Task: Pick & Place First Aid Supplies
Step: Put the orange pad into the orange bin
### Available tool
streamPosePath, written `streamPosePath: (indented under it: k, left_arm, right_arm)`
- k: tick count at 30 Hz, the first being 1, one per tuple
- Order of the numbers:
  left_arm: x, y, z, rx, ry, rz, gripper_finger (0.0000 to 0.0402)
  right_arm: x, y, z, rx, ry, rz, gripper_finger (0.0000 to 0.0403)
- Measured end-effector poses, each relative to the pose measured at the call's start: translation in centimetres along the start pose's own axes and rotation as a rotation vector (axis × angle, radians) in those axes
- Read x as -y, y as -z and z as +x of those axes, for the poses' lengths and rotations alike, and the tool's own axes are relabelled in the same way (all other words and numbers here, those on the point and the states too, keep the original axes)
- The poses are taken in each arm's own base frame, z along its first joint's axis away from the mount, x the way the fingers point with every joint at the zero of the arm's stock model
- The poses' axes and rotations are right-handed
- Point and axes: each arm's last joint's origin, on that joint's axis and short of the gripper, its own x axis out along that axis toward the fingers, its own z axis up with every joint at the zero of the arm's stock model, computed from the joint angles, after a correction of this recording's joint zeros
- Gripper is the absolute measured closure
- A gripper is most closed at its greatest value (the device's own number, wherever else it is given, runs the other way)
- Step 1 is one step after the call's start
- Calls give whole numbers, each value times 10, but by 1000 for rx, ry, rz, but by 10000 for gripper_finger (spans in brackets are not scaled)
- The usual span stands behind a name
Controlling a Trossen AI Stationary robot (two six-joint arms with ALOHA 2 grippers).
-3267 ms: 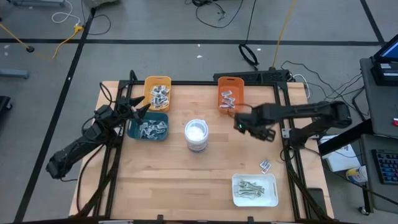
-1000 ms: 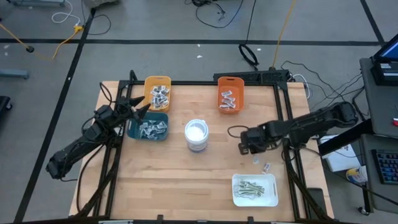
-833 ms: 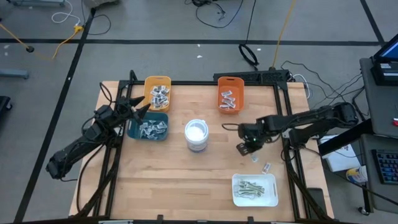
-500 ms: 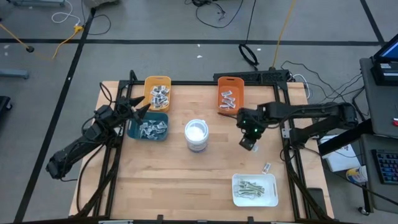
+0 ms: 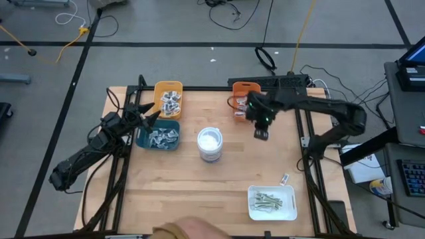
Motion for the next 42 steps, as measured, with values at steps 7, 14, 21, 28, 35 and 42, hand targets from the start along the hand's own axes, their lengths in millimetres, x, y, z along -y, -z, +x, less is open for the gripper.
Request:
streamPosePath:
  k: [7,14,21,28,35,42]
  left_arm:
    - [0,0,0,0,0,0,96]
    - [0,0,0,0,0,0,96]
    - [0,0,0,0,0,-1,96]
    - [0,0,0,0,0,0,96]
    - [0,0,0,0,-1,0,96]
    - [0,0,0,0,0,0,96]
  right_arm:
    - [60,-32,-1,9,65,-59,403]
    - [112,-63,-2,34,96,-95,403]
    - [140,-86,-4,82,132,-126,403]
    - [143,-92,24,25,140,-116,403]
    - [147,-86,44,22,150,-92,403]
    - [145,-82,52,2,138,-85,383]
